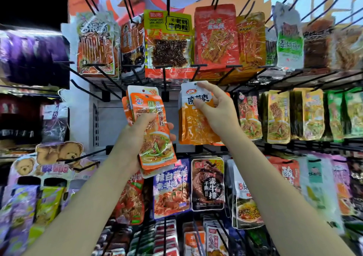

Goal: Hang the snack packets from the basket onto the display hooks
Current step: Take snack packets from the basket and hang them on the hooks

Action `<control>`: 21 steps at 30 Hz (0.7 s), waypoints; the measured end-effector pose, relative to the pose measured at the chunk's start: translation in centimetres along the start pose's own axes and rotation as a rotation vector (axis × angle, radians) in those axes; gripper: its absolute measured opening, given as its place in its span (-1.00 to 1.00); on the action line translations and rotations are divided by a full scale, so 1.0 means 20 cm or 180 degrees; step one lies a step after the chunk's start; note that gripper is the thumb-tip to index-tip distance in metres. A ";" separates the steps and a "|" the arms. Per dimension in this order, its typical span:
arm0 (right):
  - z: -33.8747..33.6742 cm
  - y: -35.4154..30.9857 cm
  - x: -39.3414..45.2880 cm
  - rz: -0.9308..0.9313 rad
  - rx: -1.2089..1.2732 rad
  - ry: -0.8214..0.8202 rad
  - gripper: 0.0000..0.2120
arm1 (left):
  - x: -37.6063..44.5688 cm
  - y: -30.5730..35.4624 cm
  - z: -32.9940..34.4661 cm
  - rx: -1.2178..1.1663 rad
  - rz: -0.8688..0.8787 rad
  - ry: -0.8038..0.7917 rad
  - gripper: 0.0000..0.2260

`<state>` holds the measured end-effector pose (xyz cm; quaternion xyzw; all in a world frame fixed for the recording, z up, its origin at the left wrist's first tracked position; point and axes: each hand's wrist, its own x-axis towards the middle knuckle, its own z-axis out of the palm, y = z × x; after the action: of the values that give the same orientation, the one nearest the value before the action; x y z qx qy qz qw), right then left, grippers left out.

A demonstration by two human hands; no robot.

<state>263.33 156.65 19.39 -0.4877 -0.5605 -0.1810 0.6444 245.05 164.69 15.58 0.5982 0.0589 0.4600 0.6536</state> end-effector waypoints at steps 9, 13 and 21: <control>-0.02 0.01 -0.04 0.0020 -0.0128 -0.0029 -0.61 | -0.01 -0.01 -0.02 0.0045 0.0010 -0.0054 -0.78; -0.02 0.01 -0.03 0.0006 -0.0148 0.0000 -0.61 | -0.01 0.00 -0.02 0.0064 0.0028 -0.0113 -0.77; -0.02 0.02 -0.03 -0.0098 -0.0406 0.0047 -0.61 | 0.00 -0.01 -0.03 0.0099 0.0021 -0.0143 -0.78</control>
<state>263.61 156.29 18.74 -0.5177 -0.5505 -0.2299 0.6133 244.85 165.12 15.22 0.6187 0.0494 0.4476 0.6438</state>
